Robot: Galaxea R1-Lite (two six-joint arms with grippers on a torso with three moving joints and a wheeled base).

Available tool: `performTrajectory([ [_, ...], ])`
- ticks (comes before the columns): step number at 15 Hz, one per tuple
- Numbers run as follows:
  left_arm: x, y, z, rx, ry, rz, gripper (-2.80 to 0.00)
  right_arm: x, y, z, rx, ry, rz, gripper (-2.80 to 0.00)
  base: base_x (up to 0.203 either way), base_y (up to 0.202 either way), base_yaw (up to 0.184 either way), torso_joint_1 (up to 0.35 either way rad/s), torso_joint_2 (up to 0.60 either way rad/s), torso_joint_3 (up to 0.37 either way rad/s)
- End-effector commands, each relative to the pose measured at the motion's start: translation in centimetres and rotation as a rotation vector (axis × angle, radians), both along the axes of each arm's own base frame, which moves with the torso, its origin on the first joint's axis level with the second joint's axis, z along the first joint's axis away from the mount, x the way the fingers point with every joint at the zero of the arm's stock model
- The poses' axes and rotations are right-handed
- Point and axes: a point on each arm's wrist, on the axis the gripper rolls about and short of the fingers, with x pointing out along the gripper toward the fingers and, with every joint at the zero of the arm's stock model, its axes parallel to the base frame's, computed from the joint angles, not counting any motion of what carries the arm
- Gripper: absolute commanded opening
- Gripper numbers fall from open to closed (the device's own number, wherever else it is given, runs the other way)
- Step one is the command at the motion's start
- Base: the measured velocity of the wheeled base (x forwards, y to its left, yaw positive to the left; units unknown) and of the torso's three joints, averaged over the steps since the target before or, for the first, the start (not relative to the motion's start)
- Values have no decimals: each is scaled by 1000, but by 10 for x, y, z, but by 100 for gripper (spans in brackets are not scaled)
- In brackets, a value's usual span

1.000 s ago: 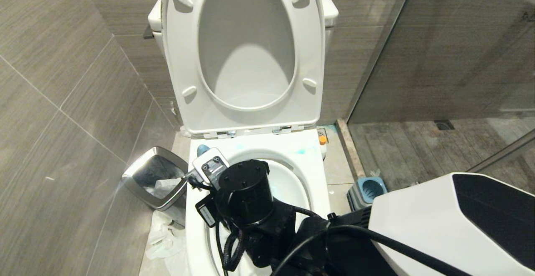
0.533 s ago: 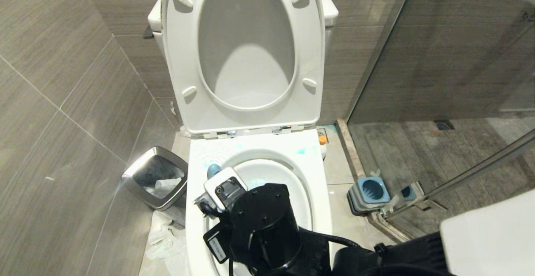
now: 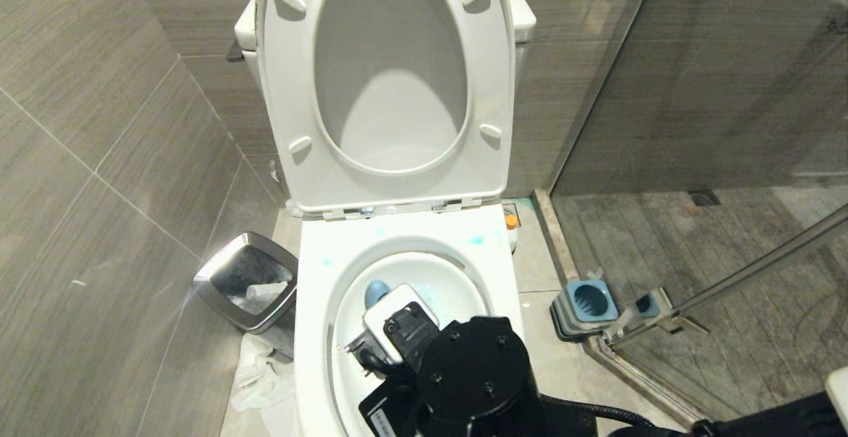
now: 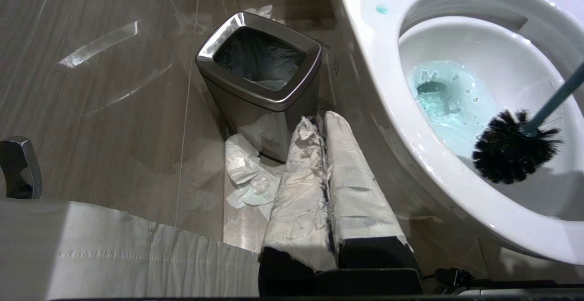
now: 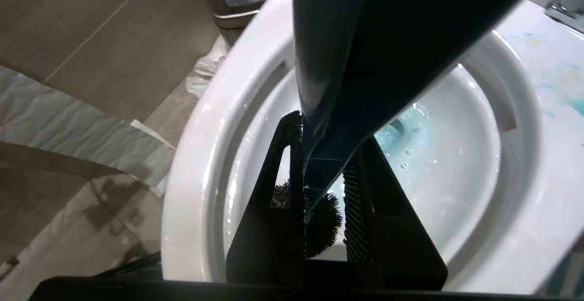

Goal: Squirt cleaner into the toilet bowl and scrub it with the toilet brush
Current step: Scrub the toilet bowl

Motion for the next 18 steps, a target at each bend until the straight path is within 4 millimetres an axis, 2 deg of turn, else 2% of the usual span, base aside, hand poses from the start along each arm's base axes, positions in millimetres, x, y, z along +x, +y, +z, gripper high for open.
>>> performTrajectory([
  [1, 0, 0, 0, 0, 1, 0, -280, -6, -18, 8, 6, -4, -14, -280, 0, 0, 0, 0, 0, 0],
  [5, 0, 0, 0, 0, 1, 0, -280, -5, -38, 9, 11, 2, -98, -280, 0, 0, 0, 0, 0, 0],
  [13, 0, 0, 0, 0, 1, 1, -280, 37, -67, 18, 30, -17, -252, -280, 0, 0, 0, 0, 0, 0],
  [18, 0, 0, 0, 0, 1, 3, -280, 67, -70, 19, 32, -34, -325, -280, 0, 0, 0, 0, 0, 0],
])
